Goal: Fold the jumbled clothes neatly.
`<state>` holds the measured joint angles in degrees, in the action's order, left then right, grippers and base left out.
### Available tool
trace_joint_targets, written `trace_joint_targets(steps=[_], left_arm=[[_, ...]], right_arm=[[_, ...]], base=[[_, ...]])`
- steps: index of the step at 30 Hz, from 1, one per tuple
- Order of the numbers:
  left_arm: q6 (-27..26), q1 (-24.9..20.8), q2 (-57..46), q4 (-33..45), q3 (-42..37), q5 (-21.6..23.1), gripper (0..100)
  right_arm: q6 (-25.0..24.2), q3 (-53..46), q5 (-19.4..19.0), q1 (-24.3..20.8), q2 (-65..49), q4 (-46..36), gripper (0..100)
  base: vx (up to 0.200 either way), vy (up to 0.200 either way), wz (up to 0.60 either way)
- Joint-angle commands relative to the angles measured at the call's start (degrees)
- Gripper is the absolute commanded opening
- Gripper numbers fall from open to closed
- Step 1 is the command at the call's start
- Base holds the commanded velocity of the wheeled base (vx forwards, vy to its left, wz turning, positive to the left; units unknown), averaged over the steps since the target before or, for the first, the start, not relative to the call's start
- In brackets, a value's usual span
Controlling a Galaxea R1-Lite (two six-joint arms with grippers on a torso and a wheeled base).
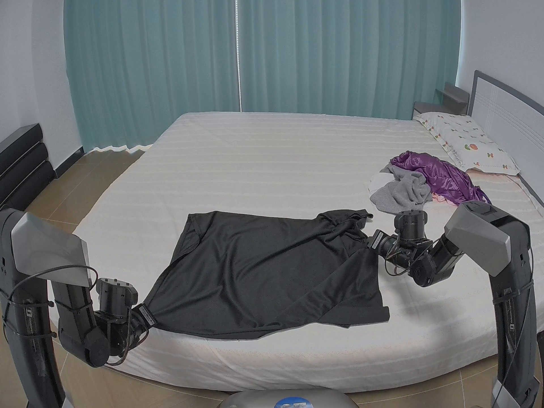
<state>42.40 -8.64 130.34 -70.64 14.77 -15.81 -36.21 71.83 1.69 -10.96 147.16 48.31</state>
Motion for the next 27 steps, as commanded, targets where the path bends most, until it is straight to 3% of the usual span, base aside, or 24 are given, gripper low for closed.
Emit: trace_joint_targets(steps=[1, 9, 14, 18, 22, 27], left_arm=[[0.1, -0.1, 0.1, 0.0, 0.1, 0.1, 0], [0.1, -0.1, 0.1, 0.0, 0.1, 0.1, 0], [0.1, -0.1, 0.0, 0.0, 0.0, 0.1, 0], [0.0, -0.1, -0.1, 0.0, -0.1, 0.1, 0], [-0.1, -0.1, -0.2, 0.0, -0.3, 0.1, 0], [-0.1, -0.1, -0.3, 0.0, -0.4, 0.1, 0]], right_arm=[[0.0, -0.2, -0.3, 0.5, 2.3, 1.6, 100], [-0.1, -11.8, -4.8, 1.9, -6.8, 5.7, 100], [1.0, -30.9, -13.3, 2.2, -14.0, 11.3, 100], [4.2, -41.3, -16.8, 1.7, -13.8, 18.2, 100], [6.0, -47.0, -17.9, 0.5, -11.8, 23.3, 100], [5.8, -47.1, -17.9, -1.3, -10.5, 24.8, 100]], base=[[0.0, 0.0, 0.0], [0.0, 0.0, 0.0], [0.0, 0.0, 0.0], [0.0, 0.0, 0.0], [0.0, 0.0, 0.0], [0.0, 0.0, 0.0]])
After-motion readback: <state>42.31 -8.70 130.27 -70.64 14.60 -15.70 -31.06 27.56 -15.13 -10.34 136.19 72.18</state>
